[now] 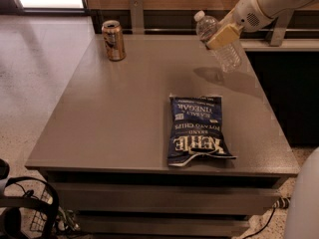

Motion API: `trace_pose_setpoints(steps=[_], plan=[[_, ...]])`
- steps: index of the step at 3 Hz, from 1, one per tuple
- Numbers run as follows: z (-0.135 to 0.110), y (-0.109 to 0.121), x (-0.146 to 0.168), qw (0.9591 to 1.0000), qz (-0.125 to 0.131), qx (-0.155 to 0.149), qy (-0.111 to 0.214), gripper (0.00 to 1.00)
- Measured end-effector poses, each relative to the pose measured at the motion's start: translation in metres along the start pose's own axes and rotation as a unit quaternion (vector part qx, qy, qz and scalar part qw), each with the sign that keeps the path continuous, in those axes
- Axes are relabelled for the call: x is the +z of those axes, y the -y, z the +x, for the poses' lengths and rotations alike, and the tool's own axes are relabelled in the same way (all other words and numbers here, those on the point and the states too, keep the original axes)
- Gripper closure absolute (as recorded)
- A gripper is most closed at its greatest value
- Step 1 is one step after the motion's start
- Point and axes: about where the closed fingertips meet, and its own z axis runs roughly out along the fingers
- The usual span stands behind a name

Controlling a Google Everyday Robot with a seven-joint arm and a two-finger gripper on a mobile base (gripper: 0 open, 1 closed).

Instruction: Knock water bottle over

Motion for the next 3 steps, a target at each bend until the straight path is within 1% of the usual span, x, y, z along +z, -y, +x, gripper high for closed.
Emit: trace_pose_setpoints(steps=[1, 2, 3], plan=[[0.012, 0.002, 0.030, 0.9993, 0.006, -0.008, -0.037, 1.00], [0.026, 0.015, 0.055, 0.9978, 0.009, -0.008, -0.066, 1.00], [0.040, 0.029, 0.092, 0.9964, 0.002, 0.003, -0.084, 1.00]])
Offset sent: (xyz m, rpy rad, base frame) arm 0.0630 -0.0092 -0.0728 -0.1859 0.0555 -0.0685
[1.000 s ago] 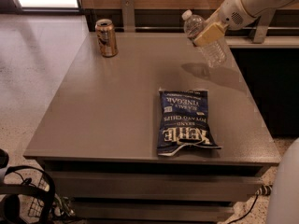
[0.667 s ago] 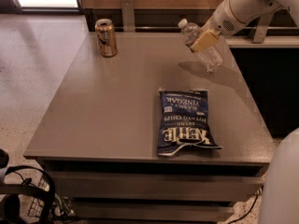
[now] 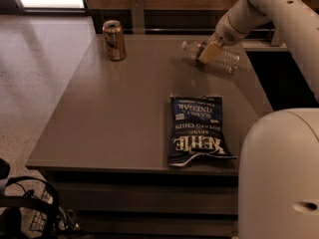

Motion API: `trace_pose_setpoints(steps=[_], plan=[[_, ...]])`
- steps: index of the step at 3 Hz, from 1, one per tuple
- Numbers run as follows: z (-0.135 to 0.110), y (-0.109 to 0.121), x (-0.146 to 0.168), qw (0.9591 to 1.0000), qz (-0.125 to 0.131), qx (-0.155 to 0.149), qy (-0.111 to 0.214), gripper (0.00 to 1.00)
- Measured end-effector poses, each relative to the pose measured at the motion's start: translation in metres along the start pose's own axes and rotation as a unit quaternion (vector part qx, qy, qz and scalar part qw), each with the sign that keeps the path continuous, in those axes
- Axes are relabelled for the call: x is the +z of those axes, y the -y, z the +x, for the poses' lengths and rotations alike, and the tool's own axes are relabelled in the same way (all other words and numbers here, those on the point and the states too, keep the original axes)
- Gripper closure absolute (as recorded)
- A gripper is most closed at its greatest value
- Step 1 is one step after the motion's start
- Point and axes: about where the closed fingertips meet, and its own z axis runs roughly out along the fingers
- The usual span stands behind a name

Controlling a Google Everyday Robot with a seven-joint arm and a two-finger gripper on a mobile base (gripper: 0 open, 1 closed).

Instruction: Knock water bottle over

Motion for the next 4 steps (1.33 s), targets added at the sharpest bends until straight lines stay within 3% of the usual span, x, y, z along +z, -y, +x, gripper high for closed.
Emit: trace_pose_setpoints(steps=[1, 2, 3, 4], plan=[[0.0018, 0.0050, 0.0199, 0.9999, -0.007, 0.009, 0.001, 1.00], [0.0011, 0.0057, 0.0202, 0.9999, -0.007, 0.009, 0.001, 0.82], [0.0009, 0.0058, 0.0200, 0.9999, -0.007, 0.009, 0.001, 0.59], [0.0007, 0.0056, 0.0206, 0.9999, -0.008, 0.009, 0.001, 0.26]])
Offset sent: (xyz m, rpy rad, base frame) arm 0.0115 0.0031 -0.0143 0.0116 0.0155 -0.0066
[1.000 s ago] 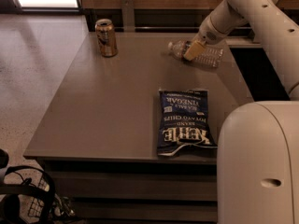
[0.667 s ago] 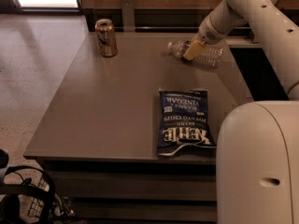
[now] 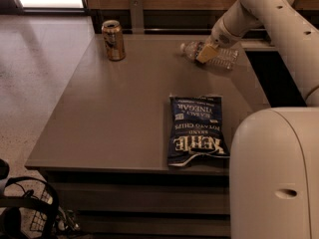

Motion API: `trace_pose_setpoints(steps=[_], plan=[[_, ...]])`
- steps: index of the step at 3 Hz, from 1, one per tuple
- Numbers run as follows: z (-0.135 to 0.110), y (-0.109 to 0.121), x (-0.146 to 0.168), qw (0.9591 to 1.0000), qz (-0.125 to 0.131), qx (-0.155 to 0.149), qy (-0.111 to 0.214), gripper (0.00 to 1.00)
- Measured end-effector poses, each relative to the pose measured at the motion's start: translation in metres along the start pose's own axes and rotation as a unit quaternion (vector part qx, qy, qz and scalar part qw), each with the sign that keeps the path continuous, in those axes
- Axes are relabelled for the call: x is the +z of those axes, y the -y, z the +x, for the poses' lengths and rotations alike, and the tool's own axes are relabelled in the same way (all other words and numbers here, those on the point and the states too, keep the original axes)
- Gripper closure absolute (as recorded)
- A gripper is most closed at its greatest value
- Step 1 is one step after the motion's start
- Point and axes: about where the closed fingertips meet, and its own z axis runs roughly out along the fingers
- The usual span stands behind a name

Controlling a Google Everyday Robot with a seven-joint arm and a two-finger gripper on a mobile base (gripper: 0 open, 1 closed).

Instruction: Knock water bottle over

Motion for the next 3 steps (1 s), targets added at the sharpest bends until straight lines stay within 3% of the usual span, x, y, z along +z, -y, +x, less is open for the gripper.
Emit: trace_pose_setpoints(steps=[1, 3], plan=[[0.0001, -0.0013, 0.0038, 1.0000, -0.003, 0.000, -0.001, 0.05], [0.0002, -0.0022, 0.0065, 1.0000, -0.005, 0.000, -0.001, 0.00]])
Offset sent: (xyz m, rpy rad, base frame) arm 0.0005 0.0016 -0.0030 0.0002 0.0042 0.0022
